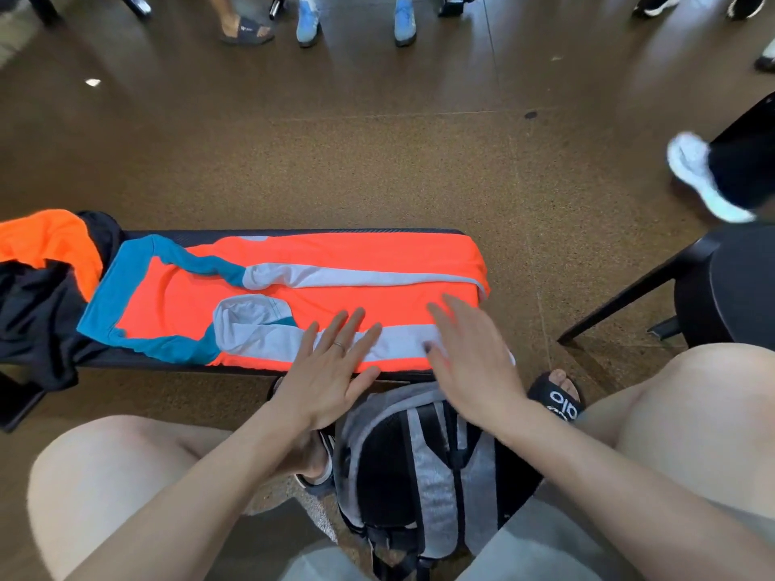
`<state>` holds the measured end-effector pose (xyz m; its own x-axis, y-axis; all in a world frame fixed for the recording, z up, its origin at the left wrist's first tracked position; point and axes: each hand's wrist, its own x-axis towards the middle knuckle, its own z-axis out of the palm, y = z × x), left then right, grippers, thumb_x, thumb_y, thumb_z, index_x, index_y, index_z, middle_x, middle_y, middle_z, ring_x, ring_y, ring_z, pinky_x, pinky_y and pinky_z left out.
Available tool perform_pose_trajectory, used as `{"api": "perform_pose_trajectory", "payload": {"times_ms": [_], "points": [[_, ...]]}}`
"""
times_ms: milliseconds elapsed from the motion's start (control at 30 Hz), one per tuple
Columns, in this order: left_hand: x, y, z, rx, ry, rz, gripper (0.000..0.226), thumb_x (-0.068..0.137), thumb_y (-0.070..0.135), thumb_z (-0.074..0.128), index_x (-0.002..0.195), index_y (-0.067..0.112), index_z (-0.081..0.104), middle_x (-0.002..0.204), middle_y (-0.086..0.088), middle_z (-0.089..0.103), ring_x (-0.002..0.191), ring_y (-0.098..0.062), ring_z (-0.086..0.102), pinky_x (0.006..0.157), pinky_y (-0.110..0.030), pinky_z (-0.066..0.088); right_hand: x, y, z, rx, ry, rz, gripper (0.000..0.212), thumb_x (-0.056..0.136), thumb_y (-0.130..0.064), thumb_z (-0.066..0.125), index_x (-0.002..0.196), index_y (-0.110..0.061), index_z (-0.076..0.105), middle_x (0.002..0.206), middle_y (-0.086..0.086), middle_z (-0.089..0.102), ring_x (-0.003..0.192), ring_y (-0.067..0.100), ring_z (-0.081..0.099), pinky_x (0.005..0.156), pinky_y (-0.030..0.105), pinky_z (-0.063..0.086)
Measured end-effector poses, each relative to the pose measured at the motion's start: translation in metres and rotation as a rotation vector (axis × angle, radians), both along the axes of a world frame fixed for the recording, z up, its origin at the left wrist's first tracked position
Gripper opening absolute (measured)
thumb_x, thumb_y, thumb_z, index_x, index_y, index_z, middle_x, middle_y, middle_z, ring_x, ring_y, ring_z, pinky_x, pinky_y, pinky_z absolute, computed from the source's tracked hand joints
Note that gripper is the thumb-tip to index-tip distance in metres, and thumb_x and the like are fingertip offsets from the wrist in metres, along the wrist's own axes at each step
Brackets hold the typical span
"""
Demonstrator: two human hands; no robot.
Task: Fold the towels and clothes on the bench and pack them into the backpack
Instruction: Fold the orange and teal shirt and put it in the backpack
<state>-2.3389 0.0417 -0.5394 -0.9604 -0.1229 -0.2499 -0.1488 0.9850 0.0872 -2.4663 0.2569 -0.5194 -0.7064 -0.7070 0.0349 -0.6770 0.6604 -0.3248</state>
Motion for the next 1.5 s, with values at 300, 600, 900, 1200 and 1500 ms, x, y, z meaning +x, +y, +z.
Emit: {"api": "perform_pose_trajectory", "payload": {"times_ms": [300, 600, 900, 1200, 1500], "points": [[0.014, -0.026, 0.006, 0.029, 0.098, 0.051, 0.063, 0.102, 0.058, 0.011, 0.161, 0.038, 0.007, 0.17, 0.002, -0.002, 0.157, -0.02, -0.004, 0.125, -0.047, 0.001, 0.006, -0.018, -0.025, 0.202, 0.049, 0.081, 0.064, 0.104, -0.049, 0.016, 0.16, -0.019, 0.024, 0.167, 0.012, 0.018, 0.155, 0.028, 0.015, 0.123, 0.048, 0.01], [0.032, -0.094, 0.012, 0.144, 0.059, 0.429, 0.079, 0.091, 0.063, 0.006, 0.161, 0.028, 0.015, 0.17, -0.007, 0.003, 0.156, -0.027, 0.003, 0.125, -0.05, 0.007, 0.001, -0.044, -0.025, 0.273, 0.091, 0.11, 0.064, 0.103, -0.048, 0.015, 0.155, -0.018, 0.037, 0.161, 0.014, 0.034, 0.15, 0.032, 0.029, 0.121, 0.048, 0.01], [0.073, -0.177, 0.062, 0.268, 0.124, 0.644, 0.073, 0.088, 0.057, 0.048, 0.146, 0.015, 0.041, 0.14, -0.013, 0.048, 0.127, -0.032, 0.048, 0.108, -0.046, 0.04, 0.01, -0.191, 0.03, -0.075, 0.093, 0.376, 0.053, 0.098, -0.037, 0.033, 0.132, -0.006, 0.058, 0.123, 0.016, 0.062, 0.113, 0.038, 0.057, 0.099, 0.047, 0.043], [0.102, -0.221, 0.04, 0.312, -0.037, 0.617, 0.028, 0.09, 0.04, 0.061, 0.07, 0.035, 0.041, 0.079, 0.008, 0.055, 0.092, -0.026, 0.058, 0.083, -0.044, 0.047, 0.042, -0.315, 0.003, 0.023, 0.209, 0.836, 0.059, 0.099, -0.051, 0.035, 0.144, -0.017, 0.053, 0.142, 0.018, 0.055, 0.131, 0.037, 0.05, 0.113, 0.05, 0.037], [0.113, -0.237, 0.043, 0.403, -0.019, 0.645, 0.024, 0.093, 0.023, 0.064, 0.073, 0.023, 0.052, 0.071, 0.007, 0.056, 0.067, -0.008, 0.048, 0.059, -0.028, 0.033, 0.043, -0.303, -0.03, -0.053, 0.275, 0.844, 0.049, 0.097, -0.042, 0.044, 0.136, -0.016, 0.059, 0.137, 0.013, 0.058, 0.128, 0.034, 0.052, 0.107, 0.048, 0.037]]}}
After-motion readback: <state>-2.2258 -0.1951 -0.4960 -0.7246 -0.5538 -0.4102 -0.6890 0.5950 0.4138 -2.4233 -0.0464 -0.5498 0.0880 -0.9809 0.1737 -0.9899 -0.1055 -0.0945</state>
